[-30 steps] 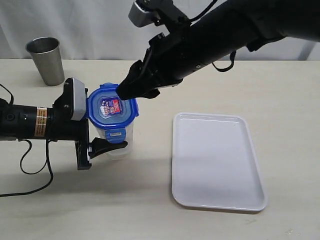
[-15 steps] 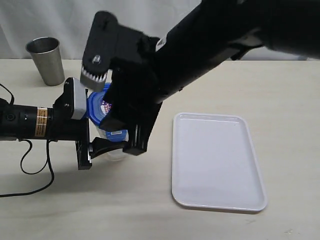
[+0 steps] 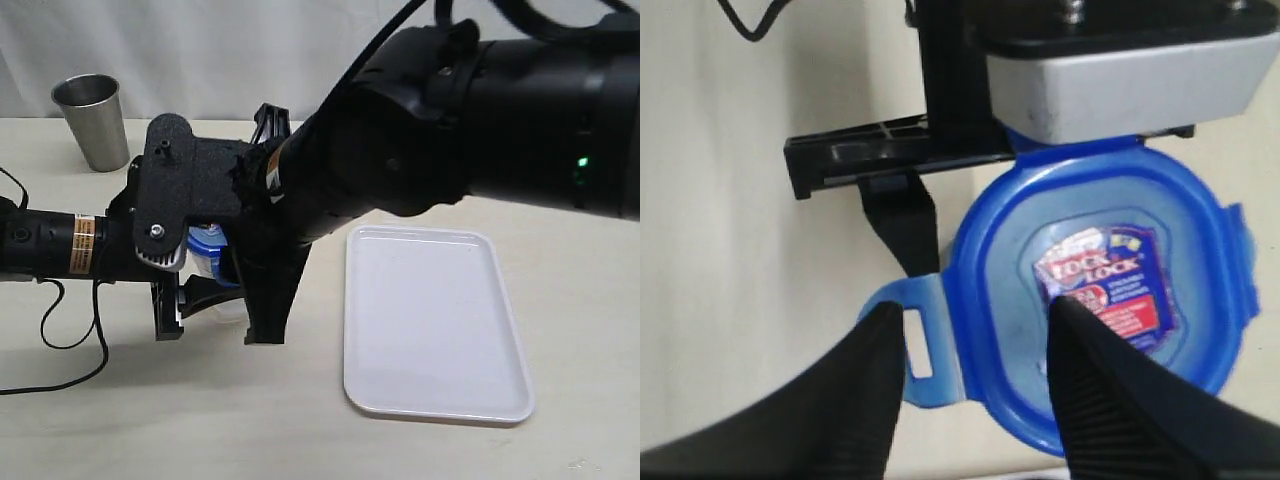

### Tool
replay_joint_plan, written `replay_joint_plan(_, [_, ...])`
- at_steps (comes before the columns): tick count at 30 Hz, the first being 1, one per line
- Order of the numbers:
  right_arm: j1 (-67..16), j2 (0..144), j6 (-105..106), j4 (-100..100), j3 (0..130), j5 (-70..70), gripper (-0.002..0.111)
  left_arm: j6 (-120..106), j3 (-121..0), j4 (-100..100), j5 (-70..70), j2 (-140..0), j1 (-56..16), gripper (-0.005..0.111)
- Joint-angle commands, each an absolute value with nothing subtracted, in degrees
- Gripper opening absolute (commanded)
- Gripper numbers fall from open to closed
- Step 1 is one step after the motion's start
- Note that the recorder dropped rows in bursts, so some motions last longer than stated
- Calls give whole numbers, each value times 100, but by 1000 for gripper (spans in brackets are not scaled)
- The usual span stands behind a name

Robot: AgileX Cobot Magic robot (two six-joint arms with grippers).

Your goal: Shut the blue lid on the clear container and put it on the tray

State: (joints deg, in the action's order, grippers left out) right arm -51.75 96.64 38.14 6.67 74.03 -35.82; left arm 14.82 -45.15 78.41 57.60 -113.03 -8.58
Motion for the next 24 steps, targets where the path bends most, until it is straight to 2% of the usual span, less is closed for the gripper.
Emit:
replay_joint_plan(1, [-5212,9958,3849,749,7378,-3479,43,1545,-4542,7836,6036,-11258,-872,0])
replay_joint_plan(9, [-5418,10256,3342,1686,7378,-3491,43,1576,-4542,7875,6254,-11258,-872,0])
replay_joint_plan(24, [-5418,10961,3197,2194,7378,-3656,43,1838,-4542,8054,6842,-11258,-872,0])
